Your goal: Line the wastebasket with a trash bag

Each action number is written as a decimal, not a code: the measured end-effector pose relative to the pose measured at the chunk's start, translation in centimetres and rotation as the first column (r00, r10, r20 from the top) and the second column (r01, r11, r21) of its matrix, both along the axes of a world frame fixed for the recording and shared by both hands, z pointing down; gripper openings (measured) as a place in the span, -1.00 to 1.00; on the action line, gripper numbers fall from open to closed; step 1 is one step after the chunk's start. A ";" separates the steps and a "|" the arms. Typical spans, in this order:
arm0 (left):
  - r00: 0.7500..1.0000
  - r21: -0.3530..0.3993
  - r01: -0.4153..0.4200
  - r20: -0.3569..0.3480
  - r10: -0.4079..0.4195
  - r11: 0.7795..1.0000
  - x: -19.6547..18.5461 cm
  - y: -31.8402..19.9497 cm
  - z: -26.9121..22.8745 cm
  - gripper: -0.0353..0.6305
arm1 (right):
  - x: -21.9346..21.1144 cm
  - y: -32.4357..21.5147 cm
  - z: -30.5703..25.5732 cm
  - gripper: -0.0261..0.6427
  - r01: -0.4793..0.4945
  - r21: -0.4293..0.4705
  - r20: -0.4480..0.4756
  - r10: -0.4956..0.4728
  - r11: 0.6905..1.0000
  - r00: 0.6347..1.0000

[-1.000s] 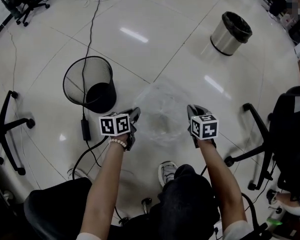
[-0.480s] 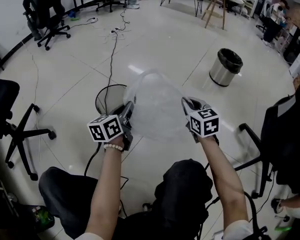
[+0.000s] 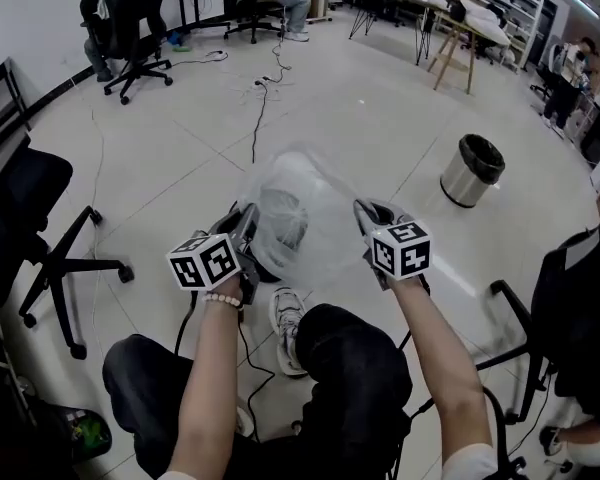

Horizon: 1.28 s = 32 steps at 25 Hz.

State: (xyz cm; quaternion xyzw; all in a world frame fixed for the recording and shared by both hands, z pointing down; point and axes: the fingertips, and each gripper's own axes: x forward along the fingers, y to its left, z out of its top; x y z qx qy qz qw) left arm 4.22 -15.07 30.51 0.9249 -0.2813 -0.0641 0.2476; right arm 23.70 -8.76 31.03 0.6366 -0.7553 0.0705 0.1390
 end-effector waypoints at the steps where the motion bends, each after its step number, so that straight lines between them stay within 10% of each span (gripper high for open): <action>1: 1.000 0.002 0.012 0.011 -0.012 1.000 -0.4 -0.7 0.1 -0.86 | -0.2 -1.0 0.2 -0.92 0.010 0.001 0.007 -0.010 1.000 1.000; 17: 0.998 0.049 0.054 0.014 -0.055 0.997 -5.7 -8.3 0.5 -0.86 | -4.3 -11.1 1.9 -0.92 0.088 0.048 0.019 -0.089 0.995 0.996; 32: 0.996 -0.127 0.024 0.084 -0.013 0.992 -5.2 -8.5 9.6 -0.86 | -2.1 -11.9 7.7 -0.92 0.073 -0.057 -0.024 -0.075 0.996 0.997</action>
